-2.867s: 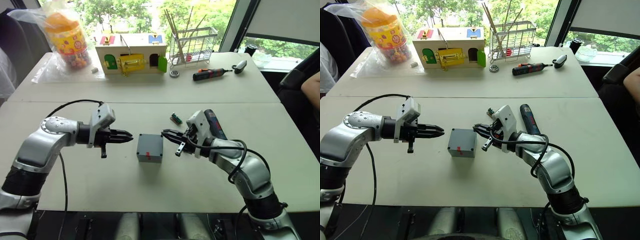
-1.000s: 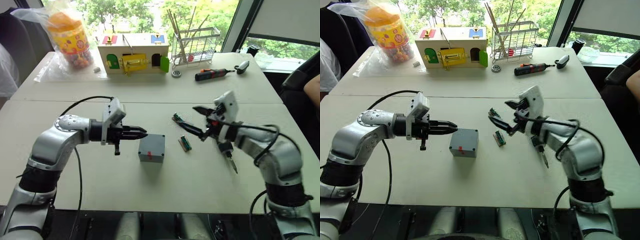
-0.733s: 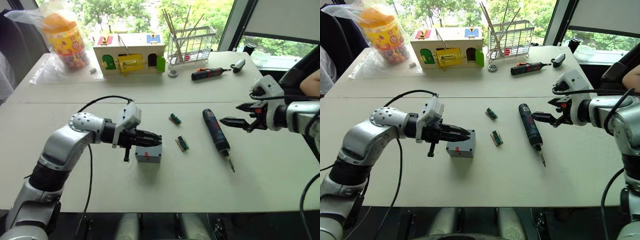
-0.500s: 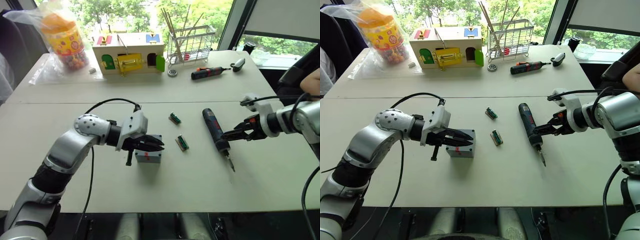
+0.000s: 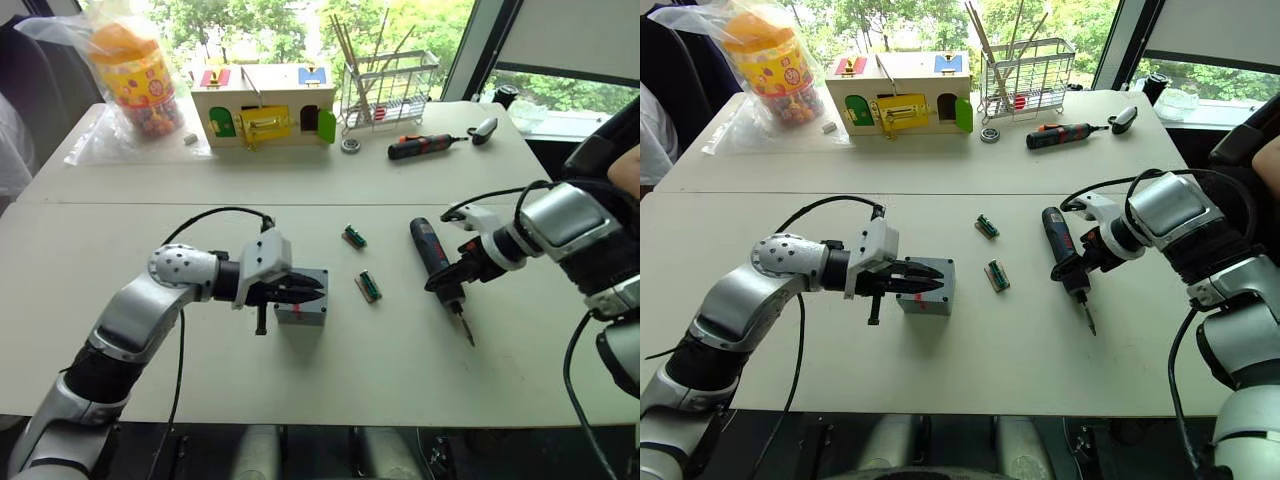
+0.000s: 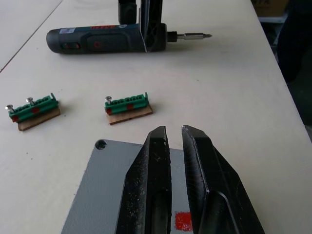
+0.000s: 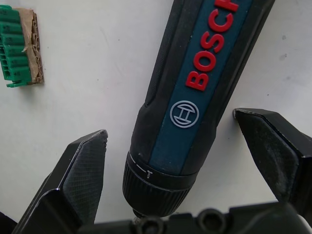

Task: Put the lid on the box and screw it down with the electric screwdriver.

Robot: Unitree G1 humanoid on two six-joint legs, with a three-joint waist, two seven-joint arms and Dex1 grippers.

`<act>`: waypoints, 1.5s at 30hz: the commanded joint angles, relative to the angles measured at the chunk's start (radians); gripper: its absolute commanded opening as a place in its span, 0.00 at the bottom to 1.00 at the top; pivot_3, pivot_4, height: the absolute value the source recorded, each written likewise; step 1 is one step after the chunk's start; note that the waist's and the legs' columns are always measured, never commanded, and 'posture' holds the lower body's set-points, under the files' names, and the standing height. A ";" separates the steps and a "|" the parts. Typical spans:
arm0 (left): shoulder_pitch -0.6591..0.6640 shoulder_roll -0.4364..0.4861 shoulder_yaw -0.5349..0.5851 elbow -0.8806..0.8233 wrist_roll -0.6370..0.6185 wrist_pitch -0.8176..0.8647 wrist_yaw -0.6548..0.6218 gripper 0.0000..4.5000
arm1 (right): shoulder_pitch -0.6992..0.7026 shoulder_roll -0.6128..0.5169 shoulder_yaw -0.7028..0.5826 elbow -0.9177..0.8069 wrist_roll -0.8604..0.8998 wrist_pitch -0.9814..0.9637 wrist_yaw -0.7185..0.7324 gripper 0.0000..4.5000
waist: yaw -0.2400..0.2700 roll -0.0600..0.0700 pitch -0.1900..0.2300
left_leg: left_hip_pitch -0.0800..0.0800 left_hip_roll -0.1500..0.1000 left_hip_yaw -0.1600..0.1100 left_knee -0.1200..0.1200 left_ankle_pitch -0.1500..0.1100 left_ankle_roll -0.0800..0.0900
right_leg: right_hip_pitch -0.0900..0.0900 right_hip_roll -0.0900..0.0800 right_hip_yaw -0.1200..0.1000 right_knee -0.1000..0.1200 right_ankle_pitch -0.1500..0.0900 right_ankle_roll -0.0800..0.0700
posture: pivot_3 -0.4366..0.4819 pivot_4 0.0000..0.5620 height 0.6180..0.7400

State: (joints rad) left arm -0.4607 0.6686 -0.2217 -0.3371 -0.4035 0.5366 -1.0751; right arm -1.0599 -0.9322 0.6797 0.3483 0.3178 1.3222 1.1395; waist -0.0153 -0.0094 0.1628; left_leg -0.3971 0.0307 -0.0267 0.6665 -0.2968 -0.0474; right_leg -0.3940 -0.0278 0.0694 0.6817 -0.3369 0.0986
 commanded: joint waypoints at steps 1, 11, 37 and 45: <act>0.018 -0.004 0.024 -0.036 0.004 -0.014 0.031 0.10 | 0.017 -0.019 0.097 -0.021 -0.072 -0.055 0.059 0.90 | -0.001 0.000 0.000 | 0.000 0.000 0.000 0.000 0.000 0.000 | 0.000 0.000 0.000 0.000 0.000 0.000 | 0.48 0.27 0.97; 0.027 0.012 0.039 0.004 0.022 -0.030 0.063 0.10 | 0.128 -0.060 0.106 0.047 -0.217 -0.168 0.091 0.38 | 0.015 -0.006 -0.003 | 0.002 -0.001 -0.003 0.000 0.000 0.000 | 0.005 -0.001 -0.004 -0.001 0.000 0.000 | 0.48 0.27 0.97; -0.063 0.093 0.057 0.191 -0.048 0.095 -0.128 0.10 | 0.499 0.911 -1.044 -0.900 0.358 -0.408 -0.624 0.38 | -0.027 0.004 0.002 | -0.011 -0.002 -0.003 0.001 0.005 -0.009 | -0.014 -0.001 -0.001 0.007 0.003 0.002 | 0.48 0.27 0.97; -0.041 0.081 0.014 0.251 0.038 0.031 -0.113 0.10 | 0.666 0.902 -0.767 -0.858 0.229 -0.655 -0.596 0.38 | -0.029 0.004 0.001 | -0.011 -0.003 -0.004 0.000 0.005 -0.009 | -0.013 -0.001 -0.001 0.006 0.003 0.002 | 0.48 0.27 0.97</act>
State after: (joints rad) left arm -0.5147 0.7446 -0.1881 -0.0978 -0.3999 0.5738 -1.1931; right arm -0.3875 -0.0227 -0.1034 -0.4834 0.5589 0.7383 0.5279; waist -0.0440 -0.0053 0.1642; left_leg -0.4078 0.0272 -0.0304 0.6668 -0.2917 -0.0559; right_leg -0.4073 -0.0284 0.0682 0.6881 -0.3343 0.1006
